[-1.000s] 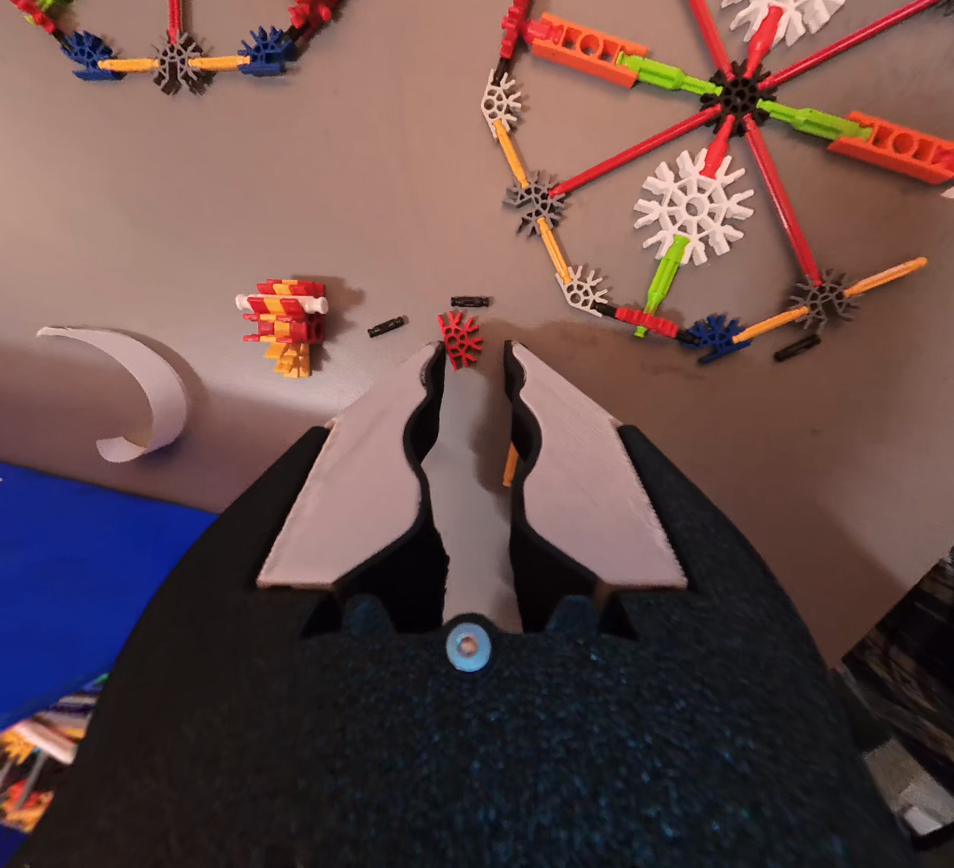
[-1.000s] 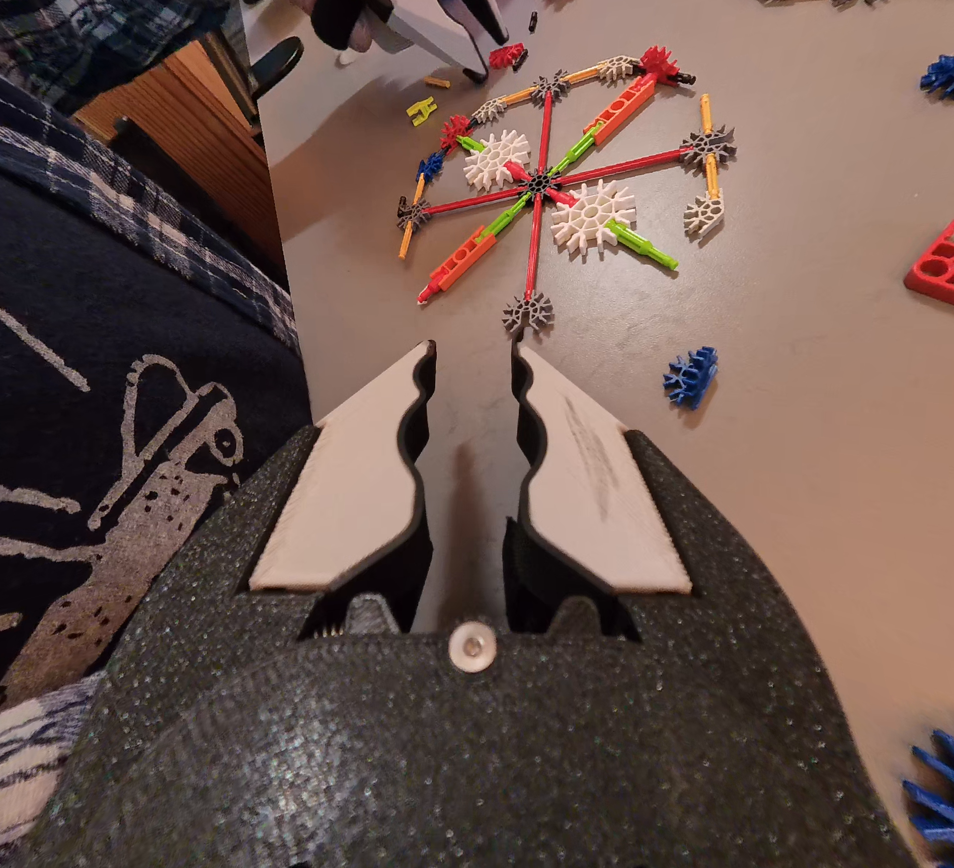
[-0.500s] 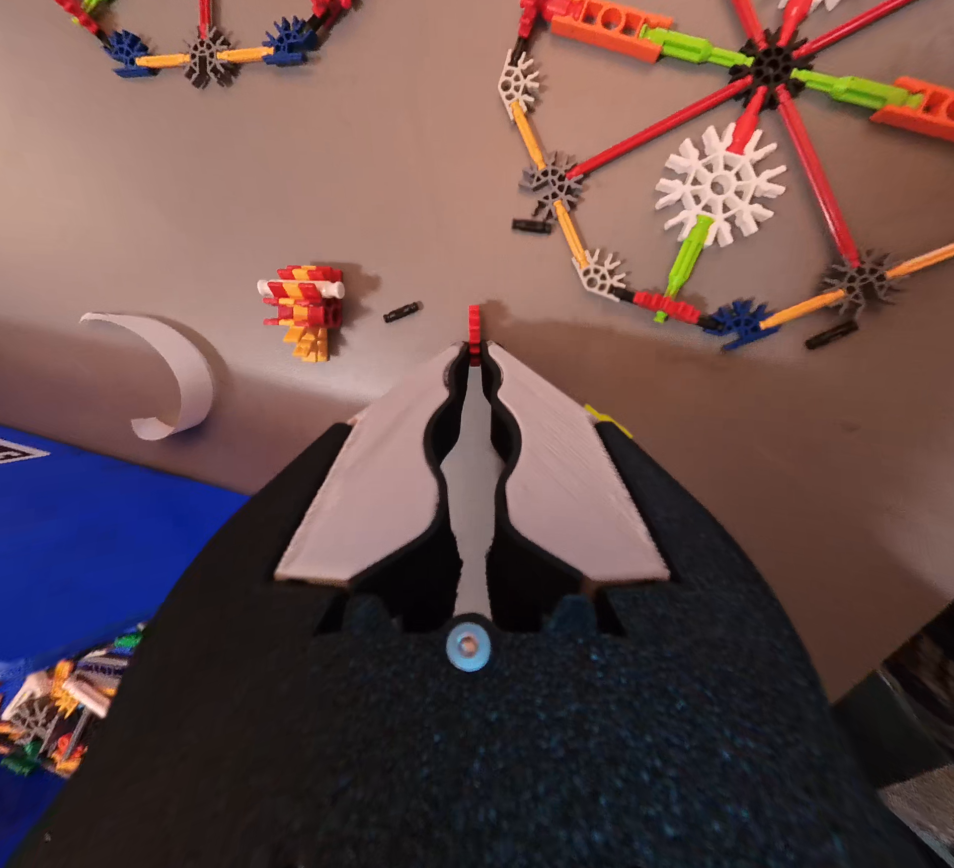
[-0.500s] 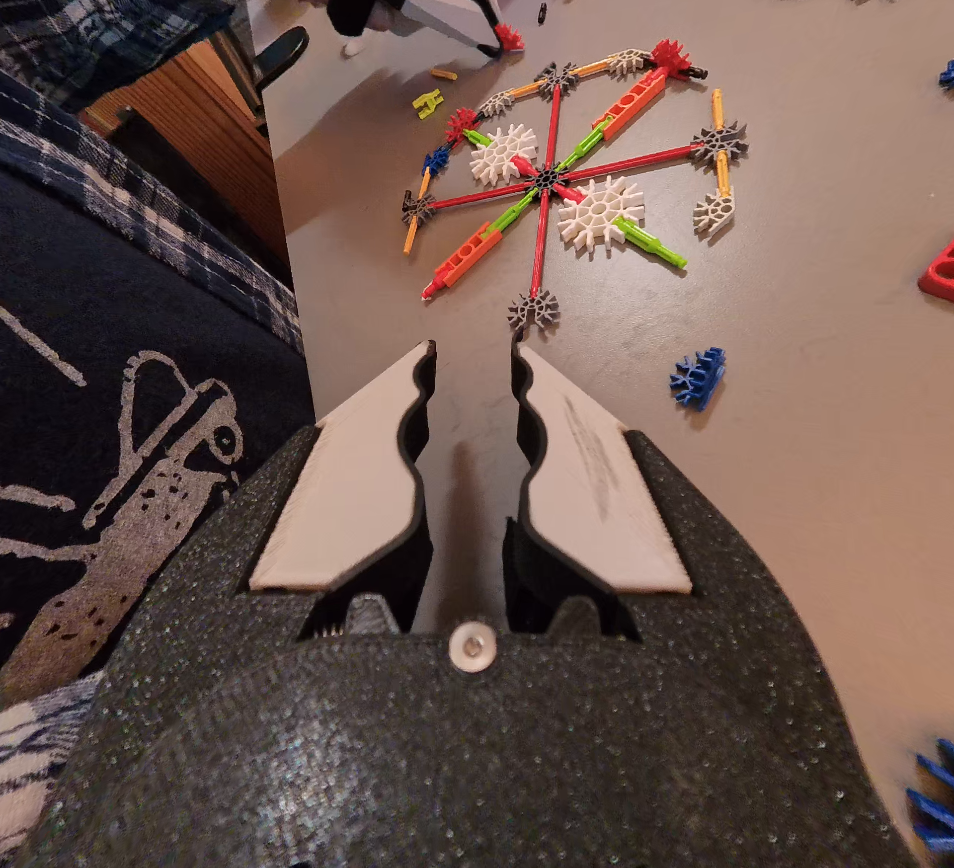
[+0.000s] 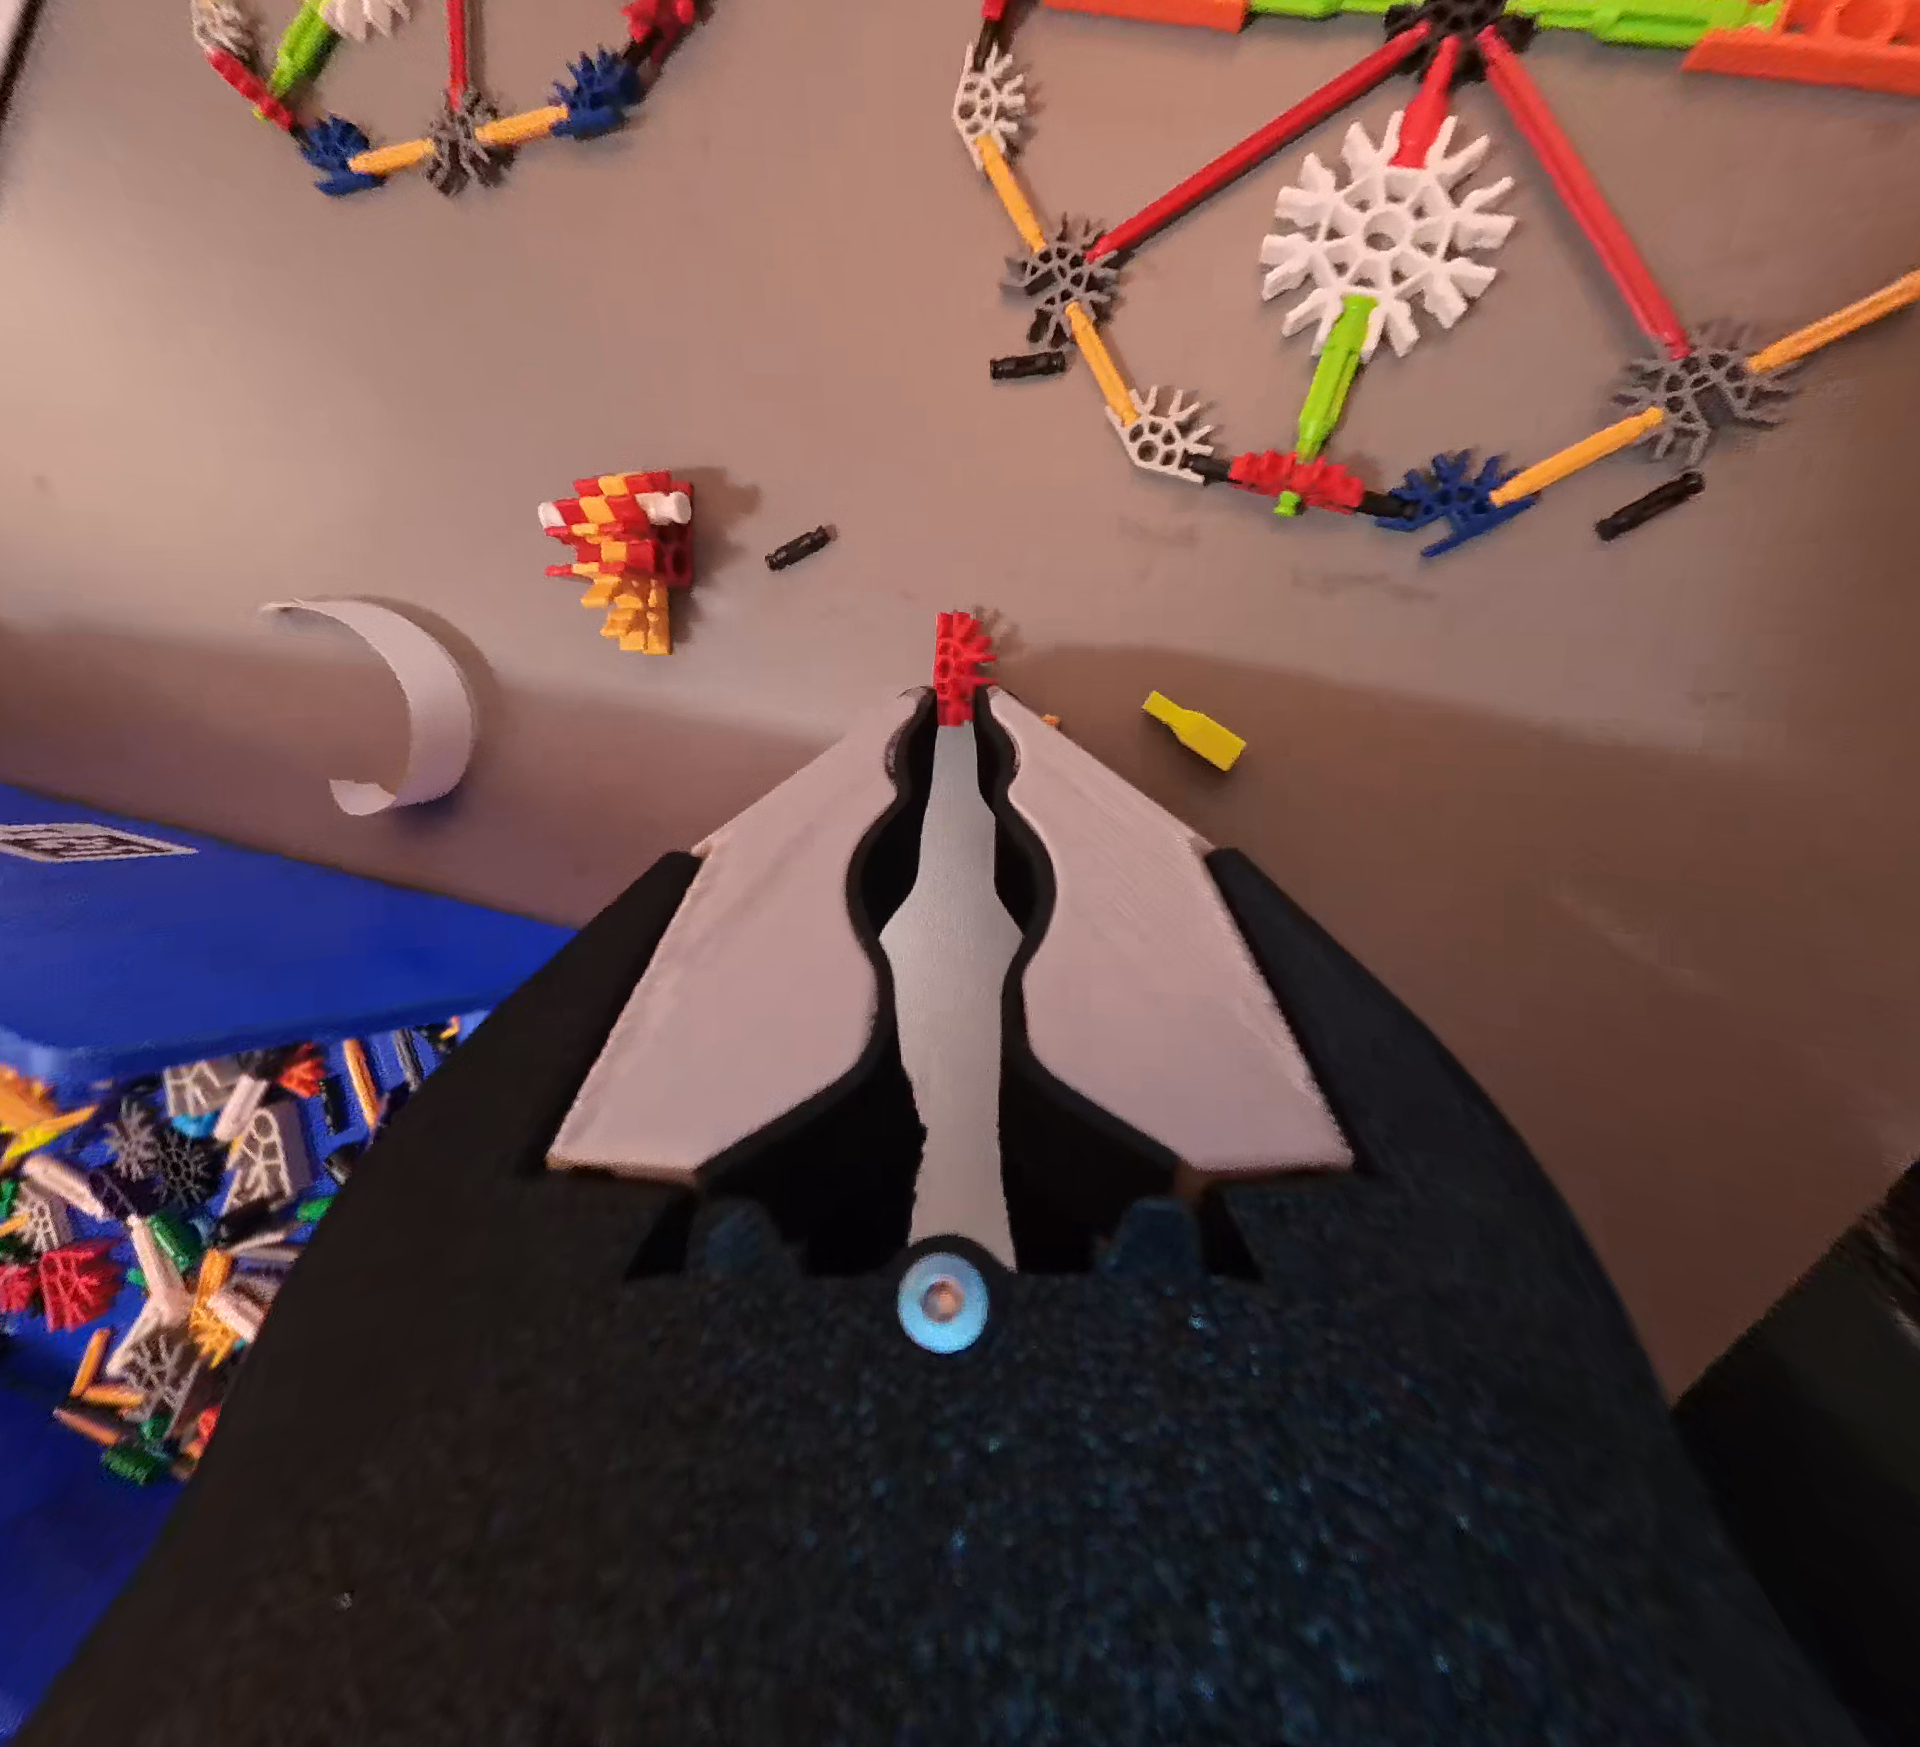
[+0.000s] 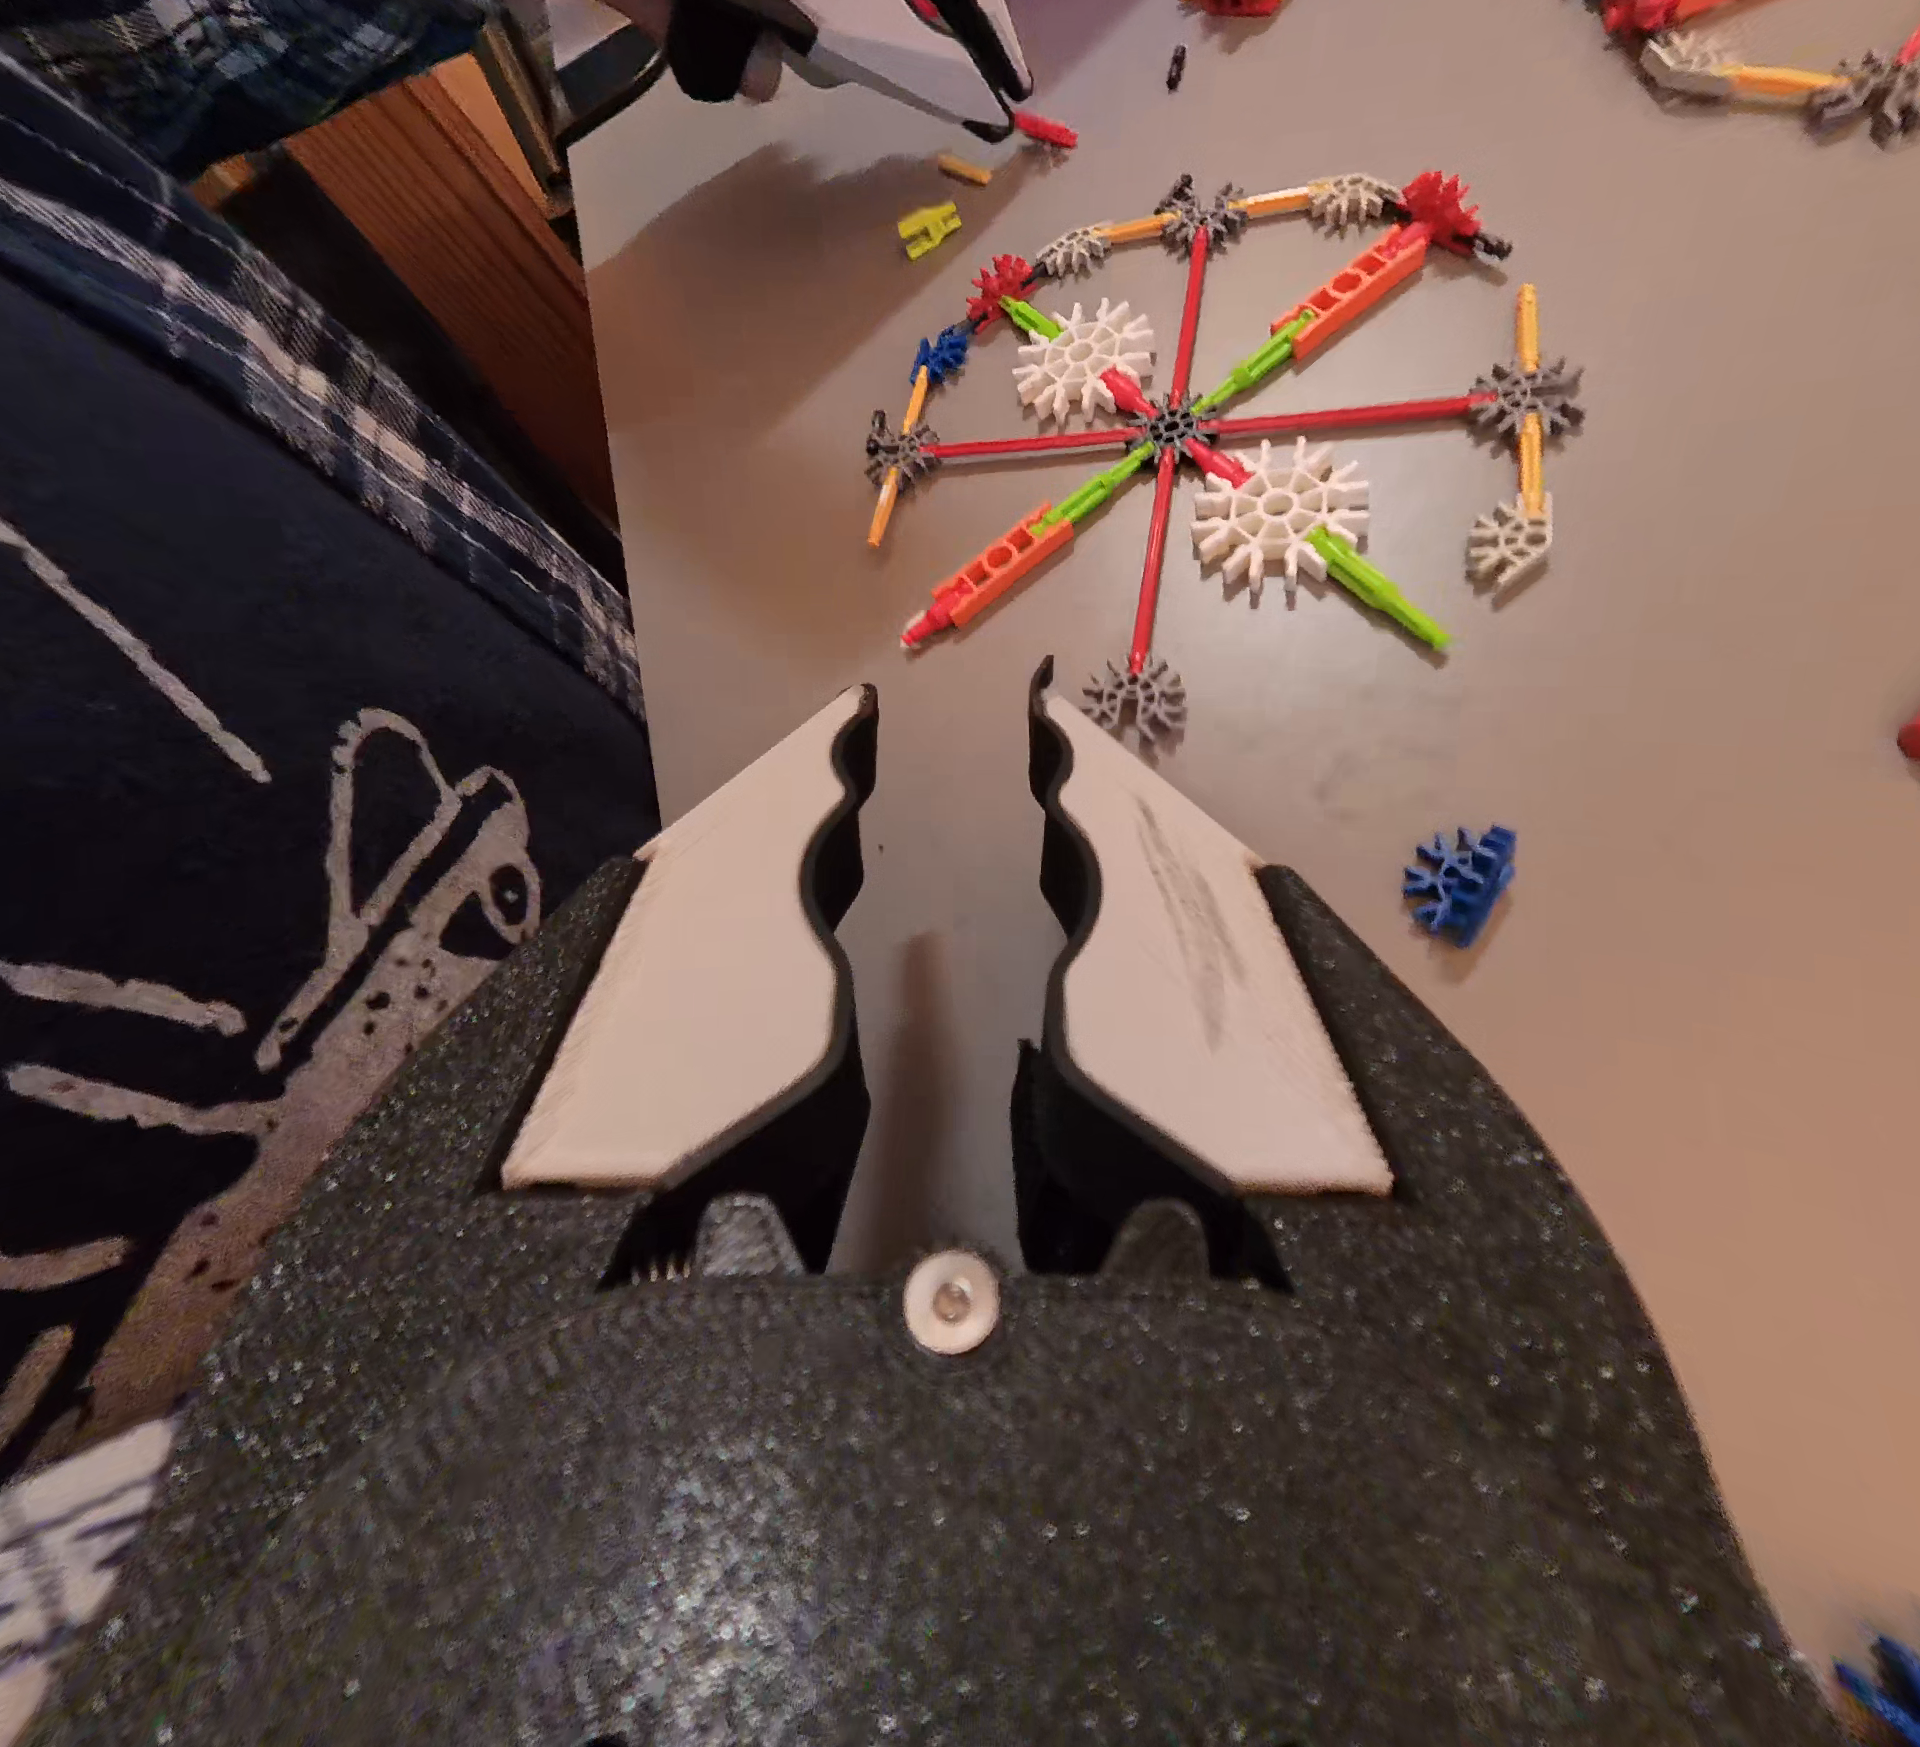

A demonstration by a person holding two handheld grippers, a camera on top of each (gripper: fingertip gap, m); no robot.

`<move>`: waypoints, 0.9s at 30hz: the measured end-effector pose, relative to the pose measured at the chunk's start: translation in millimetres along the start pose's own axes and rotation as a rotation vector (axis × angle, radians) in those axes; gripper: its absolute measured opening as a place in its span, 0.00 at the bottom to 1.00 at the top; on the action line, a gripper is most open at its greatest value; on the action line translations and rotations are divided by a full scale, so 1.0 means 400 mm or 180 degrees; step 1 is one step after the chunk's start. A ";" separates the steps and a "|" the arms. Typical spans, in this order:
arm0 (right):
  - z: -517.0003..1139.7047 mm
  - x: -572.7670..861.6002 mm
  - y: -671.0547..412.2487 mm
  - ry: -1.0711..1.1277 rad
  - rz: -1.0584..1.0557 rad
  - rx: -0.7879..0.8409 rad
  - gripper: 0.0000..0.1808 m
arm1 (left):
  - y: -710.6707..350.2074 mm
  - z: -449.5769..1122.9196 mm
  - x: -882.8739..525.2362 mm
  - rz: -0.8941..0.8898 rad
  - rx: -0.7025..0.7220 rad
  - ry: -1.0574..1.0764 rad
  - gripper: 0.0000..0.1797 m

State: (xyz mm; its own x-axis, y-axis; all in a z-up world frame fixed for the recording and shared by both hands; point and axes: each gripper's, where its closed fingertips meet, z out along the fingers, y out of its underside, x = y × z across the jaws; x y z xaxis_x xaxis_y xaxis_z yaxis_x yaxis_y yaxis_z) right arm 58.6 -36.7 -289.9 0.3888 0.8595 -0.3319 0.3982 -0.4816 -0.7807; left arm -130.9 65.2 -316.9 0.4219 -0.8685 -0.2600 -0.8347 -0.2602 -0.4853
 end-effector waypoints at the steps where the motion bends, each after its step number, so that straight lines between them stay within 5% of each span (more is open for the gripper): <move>1: 0.003 -0.002 -0.011 0.0000 -0.0033 0.0009 0.15 | 0.000 -0.006 -0.003 -0.0027 0.0027 -0.0005 0.03; 11: 0.142 -0.019 -0.215 0.0020 -0.0740 -0.0056 0.15 | 0.091 -0.038 -0.051 -0.0659 -0.0045 -0.0261 0.08; 27: 0.456 0.061 -0.261 -0.0447 -0.2056 -0.1266 0.13 | 0.094 -0.012 -0.047 -0.0772 0.0198 -0.0025 0.03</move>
State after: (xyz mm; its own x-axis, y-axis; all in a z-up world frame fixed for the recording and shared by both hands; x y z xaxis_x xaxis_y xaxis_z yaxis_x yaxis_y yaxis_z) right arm -125.1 65.6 -313.0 -0.1208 0.9919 0.0402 0.7892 0.1205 -0.6022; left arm -172.0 69.7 -326.5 0.6102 -0.7805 -0.1360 -0.6855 -0.4340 -0.5846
